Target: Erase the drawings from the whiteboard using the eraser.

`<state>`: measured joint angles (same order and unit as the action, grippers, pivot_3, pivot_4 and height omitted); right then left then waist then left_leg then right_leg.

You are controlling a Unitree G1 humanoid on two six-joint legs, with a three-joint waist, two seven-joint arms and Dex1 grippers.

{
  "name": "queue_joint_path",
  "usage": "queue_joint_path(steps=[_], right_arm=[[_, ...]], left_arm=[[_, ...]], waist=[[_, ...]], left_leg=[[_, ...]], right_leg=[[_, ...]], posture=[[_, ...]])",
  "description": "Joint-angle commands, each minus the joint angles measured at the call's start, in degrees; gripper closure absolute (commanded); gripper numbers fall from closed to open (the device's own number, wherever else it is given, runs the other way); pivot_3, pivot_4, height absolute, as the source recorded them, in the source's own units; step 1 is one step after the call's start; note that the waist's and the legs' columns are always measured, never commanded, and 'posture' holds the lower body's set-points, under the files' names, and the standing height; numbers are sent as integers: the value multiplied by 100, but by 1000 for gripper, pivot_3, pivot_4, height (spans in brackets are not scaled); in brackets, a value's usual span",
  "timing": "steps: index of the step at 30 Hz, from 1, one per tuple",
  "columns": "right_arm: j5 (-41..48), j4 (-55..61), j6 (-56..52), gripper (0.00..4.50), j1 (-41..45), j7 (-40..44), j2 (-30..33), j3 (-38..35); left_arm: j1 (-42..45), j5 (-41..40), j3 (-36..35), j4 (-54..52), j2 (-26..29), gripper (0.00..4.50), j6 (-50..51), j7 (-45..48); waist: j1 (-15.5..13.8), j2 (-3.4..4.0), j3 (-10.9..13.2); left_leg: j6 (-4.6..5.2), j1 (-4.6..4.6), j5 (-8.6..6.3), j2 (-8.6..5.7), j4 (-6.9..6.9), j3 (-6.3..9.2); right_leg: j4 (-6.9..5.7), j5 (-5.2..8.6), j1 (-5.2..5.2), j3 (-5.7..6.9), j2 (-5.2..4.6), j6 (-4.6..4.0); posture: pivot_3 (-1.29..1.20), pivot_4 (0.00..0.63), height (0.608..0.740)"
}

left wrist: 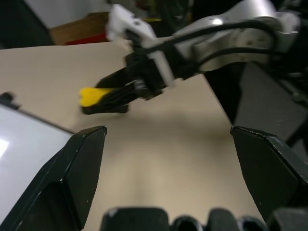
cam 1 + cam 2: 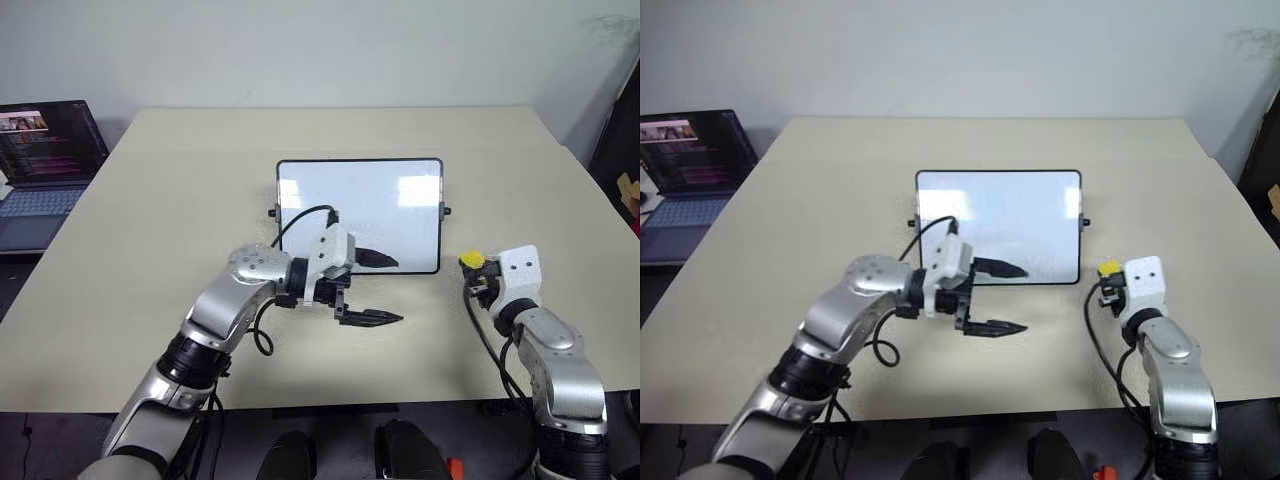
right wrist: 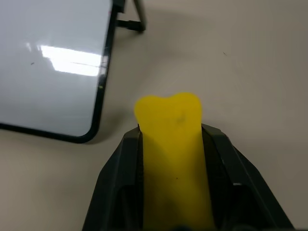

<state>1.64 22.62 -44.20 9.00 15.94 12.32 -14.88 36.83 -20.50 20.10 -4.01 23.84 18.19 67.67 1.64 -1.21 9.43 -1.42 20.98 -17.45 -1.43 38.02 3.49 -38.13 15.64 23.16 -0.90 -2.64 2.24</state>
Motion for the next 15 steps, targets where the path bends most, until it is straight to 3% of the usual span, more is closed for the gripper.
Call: queue_joint_path(steps=[1, 12, 15], right_arm=[[285, 111, -268, 3216, 89, -189, -1, -402], [674, -272, -331, 3216, 270, -428, 47, -515], [730, -440, -277, 2299, 366, -463, 109, -484]], left_arm=[[322, 195, -47, 340, -184, 0, -406, 17], [128, 362, -213, 387, -288, 0, -565, -213], [12, 351, -212, 241, -331, 0, -499, -336]], waist=[[-1, 0, 0], [19, 6, -4], [18, 7, -4]], left_leg=[[0, 0, 0, 0, 0, -1], [2, -2, -1, 3, -2, -8], [2, -1, -1, 4, -2, -7]], right_leg=[[0, 0, 0, 0, 1, 0], [-1, 0, 3, -5, 3, 1], [-2, 0, 3, -6, 2, 1]], posture=[[0, 150, 740], [0, 150, 740], [0, 150, 740]])
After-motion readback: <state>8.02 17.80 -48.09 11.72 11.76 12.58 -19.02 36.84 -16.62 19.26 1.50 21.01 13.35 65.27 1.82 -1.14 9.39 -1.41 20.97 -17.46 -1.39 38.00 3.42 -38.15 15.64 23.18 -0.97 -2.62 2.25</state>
